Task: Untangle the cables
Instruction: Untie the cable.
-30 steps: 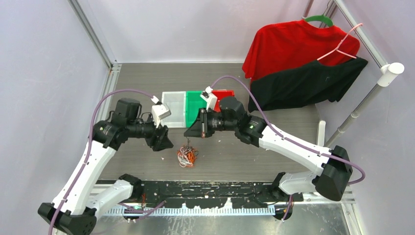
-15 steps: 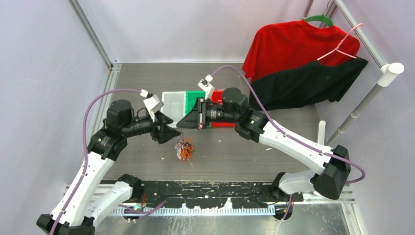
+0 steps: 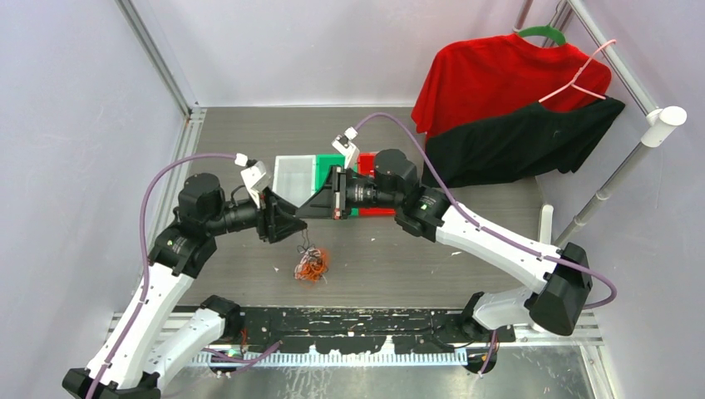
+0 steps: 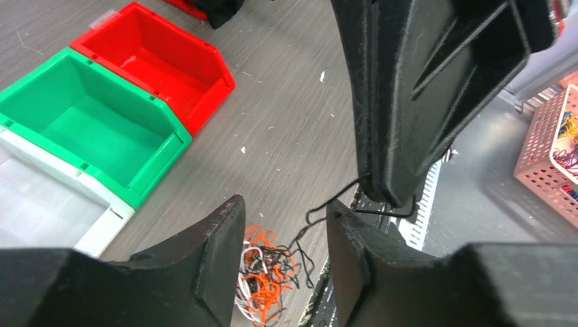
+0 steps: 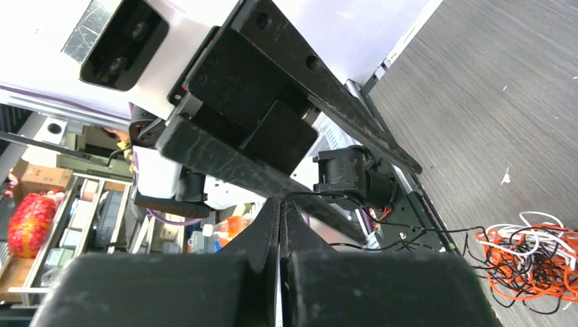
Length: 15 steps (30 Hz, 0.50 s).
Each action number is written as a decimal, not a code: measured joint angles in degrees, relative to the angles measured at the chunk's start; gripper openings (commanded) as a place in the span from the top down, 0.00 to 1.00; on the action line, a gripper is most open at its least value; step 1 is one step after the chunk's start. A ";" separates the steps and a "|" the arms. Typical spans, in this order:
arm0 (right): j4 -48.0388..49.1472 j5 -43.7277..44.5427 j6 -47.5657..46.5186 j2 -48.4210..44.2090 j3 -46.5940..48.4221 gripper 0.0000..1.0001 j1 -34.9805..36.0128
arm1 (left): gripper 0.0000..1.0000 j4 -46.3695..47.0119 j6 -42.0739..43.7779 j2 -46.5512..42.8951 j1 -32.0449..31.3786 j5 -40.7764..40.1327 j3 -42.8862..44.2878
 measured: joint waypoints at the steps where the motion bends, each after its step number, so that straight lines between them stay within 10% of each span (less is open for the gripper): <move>1: 0.52 -0.15 0.37 0.15 0.00 0.99 0.11 | 0.68 0.26 -0.44 0.00 0.00 0.04 -0.37; 9: 3.85 -0.59 2.99 0.85 -0.04 0.98 1.81 | 0.98 6.23 -5.81 -0.42 -0.02 -1.60 -2.95; 15: 6.16 -0.79 4.09 0.79 -1.03 0.55 2.01 | 1.00 8.26 -9.38 -0.13 -0.07 -1.33 -2.93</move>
